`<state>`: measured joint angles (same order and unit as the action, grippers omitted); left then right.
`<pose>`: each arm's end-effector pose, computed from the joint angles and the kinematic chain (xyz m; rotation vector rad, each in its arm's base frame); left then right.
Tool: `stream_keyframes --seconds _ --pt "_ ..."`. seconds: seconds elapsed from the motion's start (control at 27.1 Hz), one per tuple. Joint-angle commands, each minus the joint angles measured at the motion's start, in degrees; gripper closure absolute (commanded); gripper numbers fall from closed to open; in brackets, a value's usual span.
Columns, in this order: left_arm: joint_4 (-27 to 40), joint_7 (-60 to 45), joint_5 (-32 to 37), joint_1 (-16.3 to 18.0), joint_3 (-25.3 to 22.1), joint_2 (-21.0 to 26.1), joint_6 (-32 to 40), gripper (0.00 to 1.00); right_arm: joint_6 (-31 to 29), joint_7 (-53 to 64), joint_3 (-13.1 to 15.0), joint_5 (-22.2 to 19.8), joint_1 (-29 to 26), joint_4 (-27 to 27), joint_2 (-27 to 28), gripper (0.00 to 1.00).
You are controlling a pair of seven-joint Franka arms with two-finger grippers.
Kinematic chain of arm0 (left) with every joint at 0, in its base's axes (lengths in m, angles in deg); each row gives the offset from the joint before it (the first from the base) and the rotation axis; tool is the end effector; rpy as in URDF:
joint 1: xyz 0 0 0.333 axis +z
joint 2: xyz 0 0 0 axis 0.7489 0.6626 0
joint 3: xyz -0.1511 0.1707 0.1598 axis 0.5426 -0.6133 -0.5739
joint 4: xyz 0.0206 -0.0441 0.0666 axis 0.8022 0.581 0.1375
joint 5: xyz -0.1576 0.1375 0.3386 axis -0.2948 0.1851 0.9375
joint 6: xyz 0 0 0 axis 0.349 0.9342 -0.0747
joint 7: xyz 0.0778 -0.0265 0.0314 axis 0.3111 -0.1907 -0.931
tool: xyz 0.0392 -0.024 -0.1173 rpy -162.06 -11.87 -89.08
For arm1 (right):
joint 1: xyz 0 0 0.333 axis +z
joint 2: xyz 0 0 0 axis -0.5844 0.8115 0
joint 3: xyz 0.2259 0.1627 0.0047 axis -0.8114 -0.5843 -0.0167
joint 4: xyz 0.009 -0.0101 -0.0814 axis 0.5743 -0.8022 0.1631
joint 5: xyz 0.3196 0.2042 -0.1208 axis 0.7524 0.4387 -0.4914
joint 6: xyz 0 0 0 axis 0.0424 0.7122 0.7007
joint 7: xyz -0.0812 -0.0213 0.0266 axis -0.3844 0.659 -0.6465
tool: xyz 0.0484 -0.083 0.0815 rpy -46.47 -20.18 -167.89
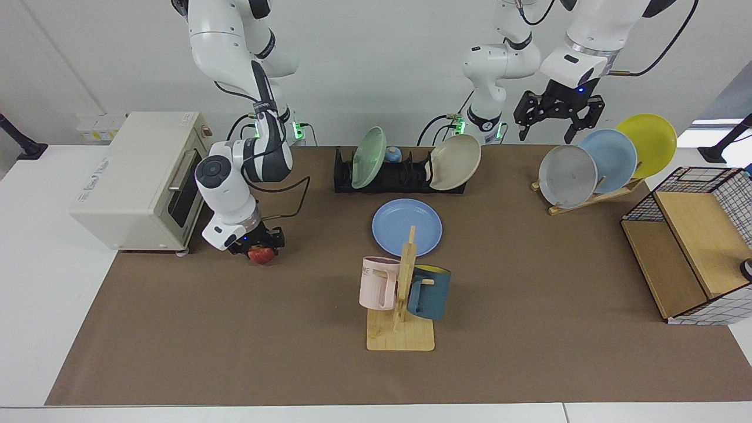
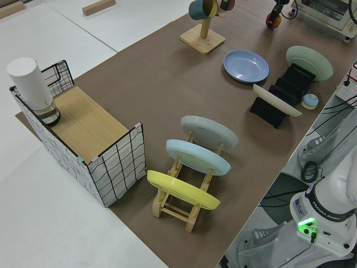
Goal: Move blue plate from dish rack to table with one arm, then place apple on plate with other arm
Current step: 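Reach the right gripper to the apple and grasp it, then carry the apple with the right gripper over the blue plate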
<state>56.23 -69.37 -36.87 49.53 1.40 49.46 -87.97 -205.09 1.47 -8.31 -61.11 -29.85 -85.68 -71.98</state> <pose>0.5235 -0.0999 0.6014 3.1259 -0.2240 0.0663 0.5854 0.0512 0.2404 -3.0991 -0.2083 -0.0009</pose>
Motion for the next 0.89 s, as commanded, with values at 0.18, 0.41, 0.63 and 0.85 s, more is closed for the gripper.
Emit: stream_keyframes --seconds 0.18,0.41,0.63,0.85 --pt "-0.05 0.01 0.07 -0.06 -0.34 -0.72 0.61 0.0 6.33 -6.96 -0.29 1.14 4.37 3.5 -5.89 1.0" --pt "-0.05 0.01 0.07 -0.06 -0.25 -1.16 0.61 0.0 7.39 -18.65 -0.2 0.88 13.59 3.58 -7.56 1.0" --pt "-0.05 0.01 0.07 -0.06 -0.34 -1.16 0.61 0.0 7.22 -23.68 -0.29 0.97 21.5 6.39 -6.25 1.0" --pt "-0.05 0.01 0.07 -0.06 -0.34 -1.16 0.61 0.0 6.52 -27.36 -0.29 1.23 27.4 11.22 -2.12 1.0"
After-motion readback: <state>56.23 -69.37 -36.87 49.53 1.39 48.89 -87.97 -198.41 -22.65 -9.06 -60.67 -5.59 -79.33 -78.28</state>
